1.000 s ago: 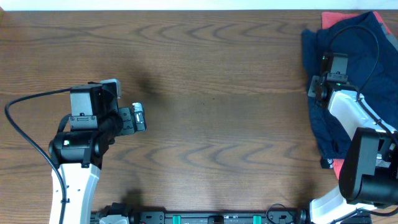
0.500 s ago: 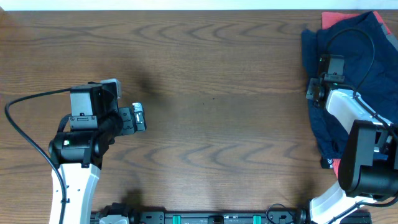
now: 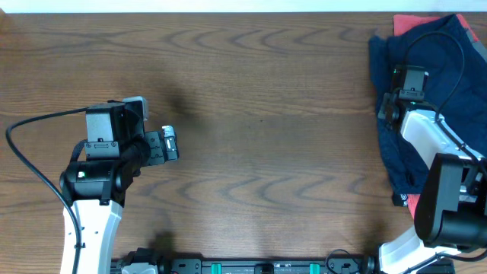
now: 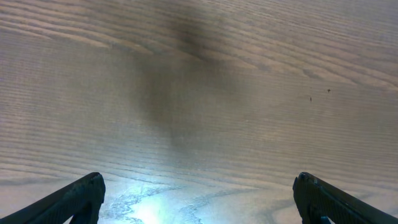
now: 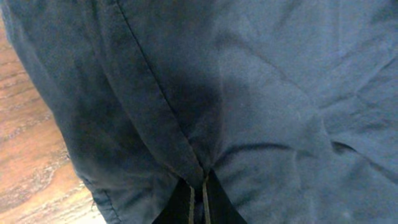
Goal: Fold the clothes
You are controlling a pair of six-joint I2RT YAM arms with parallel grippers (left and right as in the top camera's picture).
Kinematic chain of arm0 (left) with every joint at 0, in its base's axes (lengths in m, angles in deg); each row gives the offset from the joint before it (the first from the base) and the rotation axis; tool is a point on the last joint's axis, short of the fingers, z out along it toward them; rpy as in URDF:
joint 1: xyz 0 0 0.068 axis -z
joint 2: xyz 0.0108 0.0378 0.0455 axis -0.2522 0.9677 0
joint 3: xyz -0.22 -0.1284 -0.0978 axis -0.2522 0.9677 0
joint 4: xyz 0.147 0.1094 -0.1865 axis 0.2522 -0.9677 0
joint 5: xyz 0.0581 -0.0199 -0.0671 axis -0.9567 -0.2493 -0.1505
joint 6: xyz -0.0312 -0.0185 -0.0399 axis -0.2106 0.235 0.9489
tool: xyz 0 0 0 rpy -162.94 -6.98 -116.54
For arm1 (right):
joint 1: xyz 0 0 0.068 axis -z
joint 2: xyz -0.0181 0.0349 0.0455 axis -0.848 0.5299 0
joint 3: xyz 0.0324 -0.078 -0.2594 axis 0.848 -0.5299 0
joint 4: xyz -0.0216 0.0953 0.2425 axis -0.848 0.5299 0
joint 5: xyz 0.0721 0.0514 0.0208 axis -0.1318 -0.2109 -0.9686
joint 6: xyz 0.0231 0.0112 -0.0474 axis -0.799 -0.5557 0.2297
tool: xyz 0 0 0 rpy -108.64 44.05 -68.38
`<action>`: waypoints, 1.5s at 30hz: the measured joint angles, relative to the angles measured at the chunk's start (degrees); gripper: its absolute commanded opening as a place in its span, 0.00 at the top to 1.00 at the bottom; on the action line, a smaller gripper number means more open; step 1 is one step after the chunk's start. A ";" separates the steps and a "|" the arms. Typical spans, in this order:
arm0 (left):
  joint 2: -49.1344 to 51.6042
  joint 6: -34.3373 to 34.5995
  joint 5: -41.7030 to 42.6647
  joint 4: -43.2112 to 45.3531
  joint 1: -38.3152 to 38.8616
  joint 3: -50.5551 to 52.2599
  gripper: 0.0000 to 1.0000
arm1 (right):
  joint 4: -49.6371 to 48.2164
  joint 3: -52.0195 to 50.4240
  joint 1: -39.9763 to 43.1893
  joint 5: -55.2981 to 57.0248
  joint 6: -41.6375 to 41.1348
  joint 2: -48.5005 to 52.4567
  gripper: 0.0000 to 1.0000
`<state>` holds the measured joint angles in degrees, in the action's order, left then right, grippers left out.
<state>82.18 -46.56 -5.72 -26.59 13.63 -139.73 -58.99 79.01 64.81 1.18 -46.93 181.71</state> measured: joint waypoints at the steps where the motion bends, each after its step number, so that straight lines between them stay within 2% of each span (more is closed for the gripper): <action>1: 0.00 0.00 0.00 -0.02 0.00 0.00 0.02 | 0.48 0.00 -0.02 0.02 0.02 -0.22 0.99; 6: 0.00 0.00 0.00 -0.02 0.00 0.00 0.02 | 3.93 0.02 -0.66 -0.76 1.49 -4.09 0.99; 12: 0.00 0.00 0.00 0.00 0.00 0.00 0.02 | 15.82 2.38 -6.73 -9.92 5.90 -17.57 0.99; 17: 0.00 0.00 0.00 0.02 0.00 0.00 0.02 | 20.06 3.96 -21.81 -17.97 4.17 -24.76 0.99; 21: 0.00 0.00 0.00 0.00 0.00 0.00 0.02 | 12.46 3.98 -34.58 -19.56 0.26 -22.16 0.98; 22: 0.00 0.00 0.00 0.02 0.00 0.00 0.02 | 9.57 3.98 -36.52 -19.69 -0.74 -21.07 0.95; 23: 0.00 0.02 0.00 0.02 0.00 0.00 0.02 | 5.73 3.98 -39.12 -19.87 -2.21 -19.19 0.83; 25: 0.00 0.00 0.00 0.02 0.00 0.00 0.02 | -0.98 4.04 -42.07 -20.35 -4.74 -15.78 0.37; 26: 0.00 0.00 0.00 0.02 0.00 0.00 0.02 | -4.11 4.07 -43.69 -20.57 -5.51 -13.53 0.07; 27: 0.00 0.00 0.02 0.00 0.00 0.00 0.02 | -6.03 4.07 -44.50 -20.83 -6.14 -12.04 0.01; 30: 0.00 0.00 0.35 0.00 0.00 0.00 0.02 | -7.02 4.04 -46.05 -21.09 -7.45 -8.22 0.01; 35: 0.04 0.02 4.09 0.02 0.00 0.00 0.02 | -0.39 4.02 -44.68 -17.40 -8.39 -9.49 0.01; 45: 8.74 2.69 19.67 0.63 0.31 0.92 0.02 | 22.40 4.57 -27.34 -10.01 -9.25 -30.97 0.01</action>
<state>90.92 -43.87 13.95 -25.96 13.94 -138.81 -36.59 83.57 37.46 -8.83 -56.18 150.73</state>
